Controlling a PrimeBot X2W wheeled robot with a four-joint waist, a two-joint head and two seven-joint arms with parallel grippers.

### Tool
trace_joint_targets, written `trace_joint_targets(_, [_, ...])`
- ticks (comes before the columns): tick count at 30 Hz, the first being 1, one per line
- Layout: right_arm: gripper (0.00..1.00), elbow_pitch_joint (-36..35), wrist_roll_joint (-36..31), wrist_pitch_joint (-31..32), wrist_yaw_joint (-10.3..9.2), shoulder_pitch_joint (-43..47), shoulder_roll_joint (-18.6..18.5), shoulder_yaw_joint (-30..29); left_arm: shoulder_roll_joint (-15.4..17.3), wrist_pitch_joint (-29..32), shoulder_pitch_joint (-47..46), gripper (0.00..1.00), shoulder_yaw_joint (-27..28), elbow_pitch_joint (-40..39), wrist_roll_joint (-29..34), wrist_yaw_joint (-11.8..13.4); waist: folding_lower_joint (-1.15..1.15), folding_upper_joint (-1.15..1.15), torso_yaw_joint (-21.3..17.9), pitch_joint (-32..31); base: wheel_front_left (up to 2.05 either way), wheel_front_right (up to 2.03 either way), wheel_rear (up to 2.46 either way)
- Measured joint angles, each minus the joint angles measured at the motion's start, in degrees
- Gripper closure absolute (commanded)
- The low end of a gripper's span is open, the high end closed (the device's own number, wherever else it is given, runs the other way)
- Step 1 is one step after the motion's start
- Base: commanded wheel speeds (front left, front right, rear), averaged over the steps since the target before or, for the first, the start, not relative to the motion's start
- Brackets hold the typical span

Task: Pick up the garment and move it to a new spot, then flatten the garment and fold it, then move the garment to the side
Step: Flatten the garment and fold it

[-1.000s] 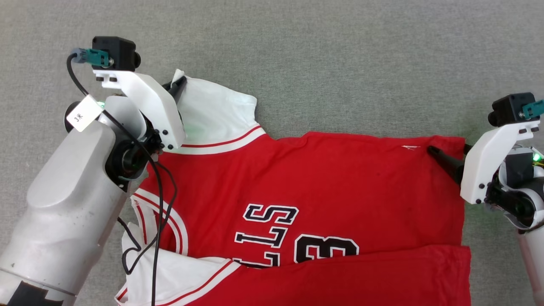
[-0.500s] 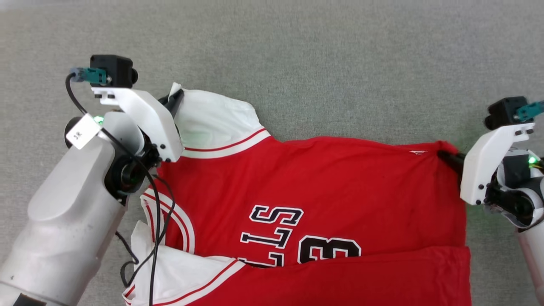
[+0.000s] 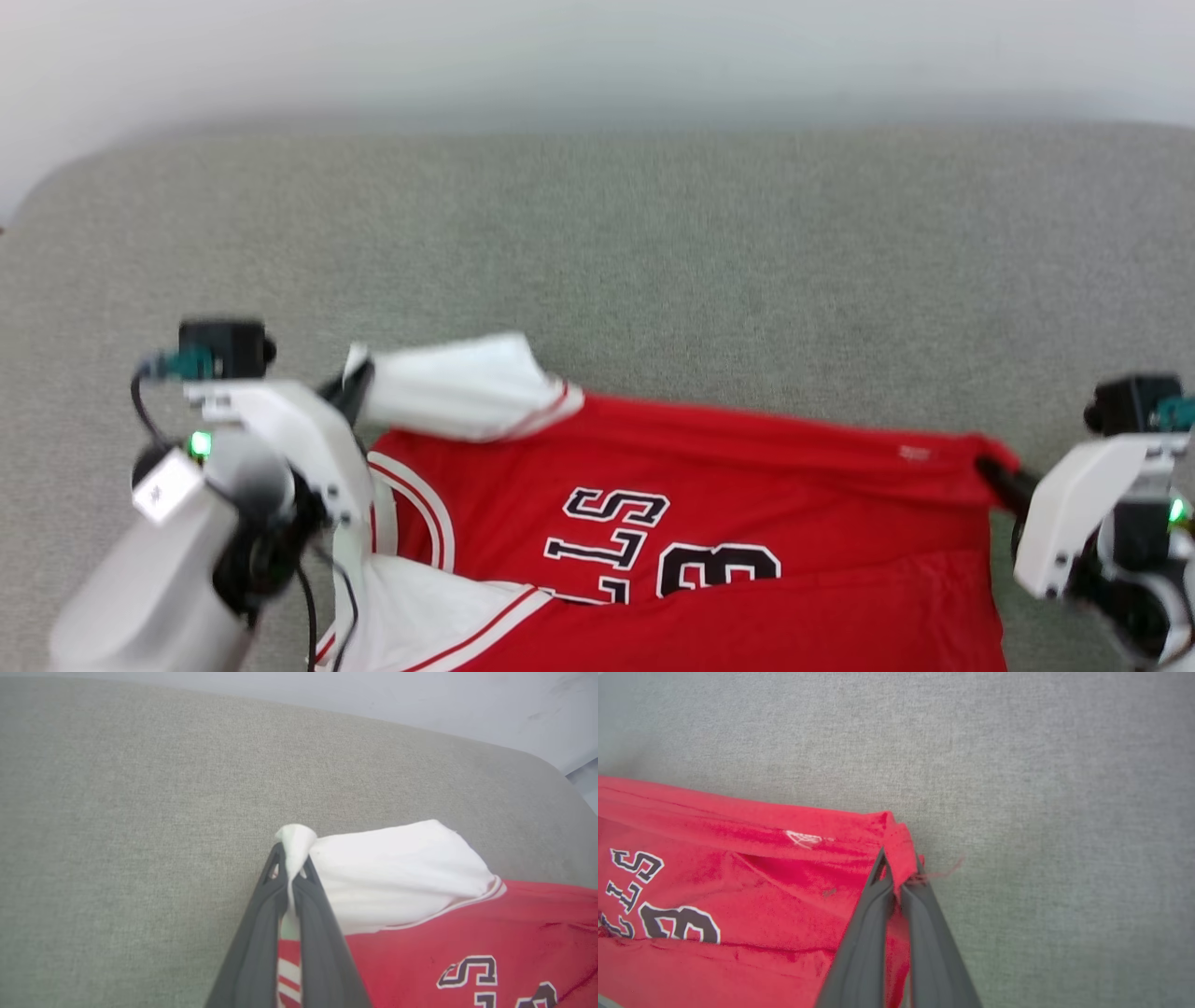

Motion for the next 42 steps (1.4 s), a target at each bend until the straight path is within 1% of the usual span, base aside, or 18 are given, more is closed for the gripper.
trace_joint_targets(5, [1.00, -2.0, -1.4, -0.6, 0.00, 6.9, 2.9, -2.1, 1.7, -1.4, 9.8, 1.00, 1.1, -5.1, -2.2, 2.6, -0.01, 0.00, 0.4, -3.2, 0.00, 0.00, 0.00])
trace_joint_targets(13, [1.00, -1.7, -2.4, -3.1, 0.01, 14.0, 5.1, -4.2, 3.5, -1.8, 23.3, 1.00, 1.3, -12.4, -5.0, 7.5, -0.01, 0.00, 1.1, -5.6, 0.00, 0.00, 0.00])
trace_joint_targets(17, [1.00, -0.6, -2.6, -4.2, 0.01, 15.4, 5.8, -4.4, 3.8, -0.9, 26.8, 1.00, 0.7, -13.3, -5.7, 8.7, -0.01, 0.00, 1.2, -5.7, 0.00, 0.00, 0.00])
trace_joint_targets(19, [1.00, 0.0, -2.8, -5.2, 0.01, 16.0, 6.0, -4.1, 3.6, -0.2, 27.5, 1.00, -0.3, -12.7, -6.0, 8.7, -0.01, 0.00, 1.1, -5.9, 0.00, 0.00, 0.00])
trace_joint_targets(21, [1.00, 0.7, -2.7, -6.0, 0.01, 16.0, 6.3, -3.8, 2.4, -0.1, 28.2, 1.00, -0.7, -11.9, -6.8, 8.3, -0.01, 0.00, 1.0, -6.0, 0.00, 0.00, 0.00])
trace_joint_targets(22, [0.85, 1.1, -2.7, -6.4, 0.01, 16.1, 6.4, -3.6, 1.6, -0.4, 28.3, 1.00, -0.9, -10.8, -7.1, 7.7, -0.01, 0.00, 0.9, -6.1, 0.00, 0.00, 0.00])
trace_joint_targets(23, [0.56, 1.5, -2.7, -6.7, 0.01, 16.2, 6.5, -3.4, 1.0, -0.6, 28.3, 1.00, -1.0, -9.9, -7.2, 7.2, -0.01, 0.00, 0.8, -6.2, 0.00, 0.00, 0.00])
trace_joint_targets(24, [0.07, 1.8, -2.5, -7.1, 0.01, 16.3, 6.6, -3.4, 0.6, -1.1, 28.3, 0.96, -0.9, -9.2, -7.5, 6.8, -0.01, 0.00, 0.8, -6.3, 0.00, 0.00, 0.00])
trace_joint_targets(25, [0.00, 1.8, -2.6, -8.4, 0.01, 16.4, 6.6, -3.3, 0.2, -1.7, 28.2, 0.60, -0.7, -8.6, -7.6, 6.5, -0.01, 0.00, 0.7, -6.4, 0.00, 0.00, 0.00])
trace_joint_targets(26, [0.00, 1.9, -2.6, -9.3, 0.01, 16.6, 6.7, -3.2, -0.2, -2.3, 28.1, 0.13, -0.6, -8.1, -7.5, 6.4, -0.01, 0.00, 0.7, -6.5, 0.00, 0.00, 0.00])
trace_joint_targets(27, [0.00, 1.8, -2.6, -10.4, -0.01, 16.8, 6.8, -3.0, -0.5, -3.5, 27.9, 0.00, -0.5, -7.6, -7.2, 6.2, -0.01, 0.00, 0.6, -6.7, 0.00, 0.00, 0.00])
trace_joint_targets(30, [0.00, 0.8, -2.6, -13.6, -0.01, 17.2, 6.8, -2.9, -0.9, -6.9, 26.6, 0.00, 0.3, -7.1, -5.7, 6.0, 0.00, 0.00, 0.6, -7.3, 0.00, 0.00, 0.00])
trace_joint_targets(34, [0.00, -2.5, -2.6, -16.3, -0.01, 17.8, 6.5, -3.0, -1.1, -11.5, 25.8, 0.00, 1.1, -8.0, -3.3, 6.0, 0.00, 0.00, 0.4, -8.3, 0.00, 0.00, 0.00])
trace_joint_targets(37, [0.00, -4.9, -2.8, -16.0, -0.01, 18.5, 6.1, -3.8, -1.0, -15.0, 25.5, 0.00, 1.5, -9.6, -1.1, 6.3, 0.00, 0.00, 0.2, -9.2, 0.00, 0.00, 0.00])
trace_joint_targets(40, [0.00, -6.2, -2.8, -14.0, -0.01, 19.3, 5.7, -6.0, -0.7, -19.1, 24.5, 0.00, 1.7, -11.4, 2.2, 7.0, 0.00, 0.00, 0.2, -9.9, 0.00, 0.00, 0.00])
trace_joint_targets(42, [0.00, -6.2, -3.5, -11.6, -0.01, 19.6, 4.8, -7.4, -0.7, -20.7, 24.4, 0.00, 1.9, -12.5, 4.1, 7.6, 0.00, 0.00, 0.3, -10.1, 0.00, 0.00, 0.00])
